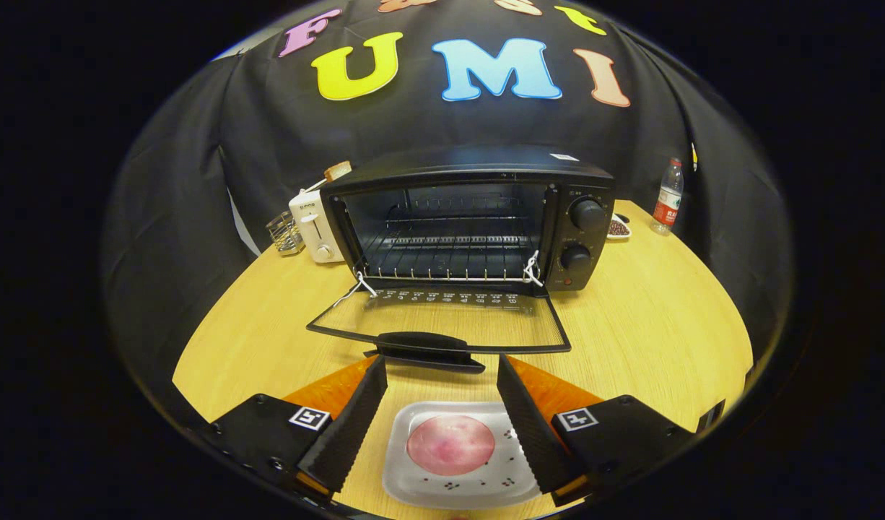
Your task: Open the toaster oven, put the food inside, and close the toaster oven door.
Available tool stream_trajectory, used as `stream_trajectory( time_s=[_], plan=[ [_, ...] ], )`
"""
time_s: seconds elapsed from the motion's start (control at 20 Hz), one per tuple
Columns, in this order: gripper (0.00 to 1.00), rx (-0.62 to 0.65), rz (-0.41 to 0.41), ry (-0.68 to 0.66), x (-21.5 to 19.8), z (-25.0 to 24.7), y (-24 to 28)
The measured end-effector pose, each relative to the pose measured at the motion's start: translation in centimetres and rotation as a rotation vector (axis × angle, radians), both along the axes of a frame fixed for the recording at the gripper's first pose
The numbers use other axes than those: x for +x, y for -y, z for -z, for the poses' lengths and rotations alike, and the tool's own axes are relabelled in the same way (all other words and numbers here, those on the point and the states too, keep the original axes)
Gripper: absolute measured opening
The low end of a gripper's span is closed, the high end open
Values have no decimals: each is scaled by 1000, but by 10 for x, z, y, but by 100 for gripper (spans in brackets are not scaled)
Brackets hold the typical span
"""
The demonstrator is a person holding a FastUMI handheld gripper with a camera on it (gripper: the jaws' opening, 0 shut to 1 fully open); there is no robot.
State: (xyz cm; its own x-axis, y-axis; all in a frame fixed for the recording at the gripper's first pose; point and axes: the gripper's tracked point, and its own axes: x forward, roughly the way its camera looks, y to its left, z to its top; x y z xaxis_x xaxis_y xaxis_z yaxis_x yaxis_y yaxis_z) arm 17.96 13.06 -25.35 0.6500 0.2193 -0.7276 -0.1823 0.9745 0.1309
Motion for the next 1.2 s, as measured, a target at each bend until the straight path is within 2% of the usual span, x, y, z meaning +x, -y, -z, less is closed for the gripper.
stream_trajectory(
  time_s=[0.15, 0.35, 0.65, 1.2],
  plan=[
    [98, 40, -38, -87, -7, 1, 5],
    [97, 136, -114, -269, -29, 8, 1],
    [96, 85, -178, -347, -44, 14, 28],
    [96, 133, -99, -555, -61, 34, 60]
  ],
)
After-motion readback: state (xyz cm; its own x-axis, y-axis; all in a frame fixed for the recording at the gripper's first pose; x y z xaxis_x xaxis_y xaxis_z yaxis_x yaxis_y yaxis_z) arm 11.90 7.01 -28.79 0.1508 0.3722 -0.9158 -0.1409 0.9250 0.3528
